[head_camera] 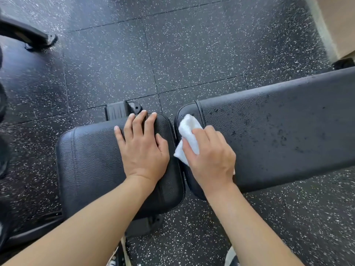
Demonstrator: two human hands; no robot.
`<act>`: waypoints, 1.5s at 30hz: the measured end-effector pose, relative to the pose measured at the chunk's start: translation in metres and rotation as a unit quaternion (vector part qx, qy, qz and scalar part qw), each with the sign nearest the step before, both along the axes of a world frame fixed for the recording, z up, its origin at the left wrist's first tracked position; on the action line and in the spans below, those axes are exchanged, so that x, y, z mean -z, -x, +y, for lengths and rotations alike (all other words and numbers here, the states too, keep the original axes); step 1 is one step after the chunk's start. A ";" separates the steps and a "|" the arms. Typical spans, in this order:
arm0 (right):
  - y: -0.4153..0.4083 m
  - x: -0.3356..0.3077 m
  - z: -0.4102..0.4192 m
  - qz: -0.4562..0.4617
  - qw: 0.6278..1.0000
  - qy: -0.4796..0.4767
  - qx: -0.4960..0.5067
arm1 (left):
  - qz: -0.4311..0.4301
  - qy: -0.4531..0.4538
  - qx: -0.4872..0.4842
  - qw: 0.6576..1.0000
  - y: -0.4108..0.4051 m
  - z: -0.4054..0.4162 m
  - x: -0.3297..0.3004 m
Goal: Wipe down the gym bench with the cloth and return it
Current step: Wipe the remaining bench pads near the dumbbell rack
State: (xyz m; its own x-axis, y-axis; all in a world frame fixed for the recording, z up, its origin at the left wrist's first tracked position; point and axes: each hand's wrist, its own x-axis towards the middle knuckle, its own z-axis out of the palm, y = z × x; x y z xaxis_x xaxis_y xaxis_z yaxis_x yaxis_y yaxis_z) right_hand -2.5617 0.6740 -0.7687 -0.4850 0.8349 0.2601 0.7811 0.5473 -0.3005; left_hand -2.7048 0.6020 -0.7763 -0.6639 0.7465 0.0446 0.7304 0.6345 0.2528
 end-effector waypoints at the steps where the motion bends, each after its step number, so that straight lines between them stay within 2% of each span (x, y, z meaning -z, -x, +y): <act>1: 0.016 0.001 0.015 0.008 1.000 -0.006 -0.002 | 0.001 -0.001 -0.001 1.000 0.000 0.000 0.000; 5: 0.075 0.003 0.078 0.010 1.000 -0.015 -0.005 | 0.010 0.000 -0.002 1.000 0.000 0.000 0.000; 8: 0.088 0.004 0.091 -0.018 0.999 -0.017 -0.028 | 0.014 0.006 -0.002 1.000 0.000 0.001 0.000; 12: 0.044 -0.002 0.049 0.023 0.998 -0.012 -0.064 | 0.012 0.001 -0.002 1.000 0.000 0.000 0.001; 17: -0.055 -0.006 -0.036 0.010 0.992 0.015 -0.128 | 0.014 -0.003 -0.001 1.000 0.000 0.000 0.002; 21: -0.072 -0.007 -0.039 0.007 0.987 0.006 -0.163 | 0.016 -0.001 -0.001 1.000 0.000 0.000 0.002; 25: -0.023 -0.002 0.014 0.008 0.994 -0.029 -0.105 | 0.014 0.003 -0.002 1.000 0.000 0.001 0.001; 29: 0.042 -0.001 0.074 0.018 0.999 -0.023 -0.023 | 0.016 0.003 -0.003 1.000 -0.001 0.002 0.000; 32: 0.054 -0.002 0.083 0.024 1.000 -0.013 -0.010 | 0.018 0.003 -0.002 1.000 -0.002 0.002 0.000; 36: 0.002 -0.001 0.039 0.036 0.999 -0.009 -0.037 | 0.016 0.004 -0.001 1.000 -0.001 0.001 0.000; 39: -0.062 0.004 -0.010 0.000 0.997 -0.016 -0.072 | 0.013 0.003 0.000 1.000 -0.001 0.001 0.001; 41: -0.094 0.002 -0.031 0.008 0.994 0.003 -0.105 | 0.014 0.004 0.000 1.000 0.000 0.001 0.001; 45: -0.087 -0.004 -0.023 0.036 0.992 -0.018 -0.120 | 0.013 0.003 0.001 1.000 0.000 0.000 0.001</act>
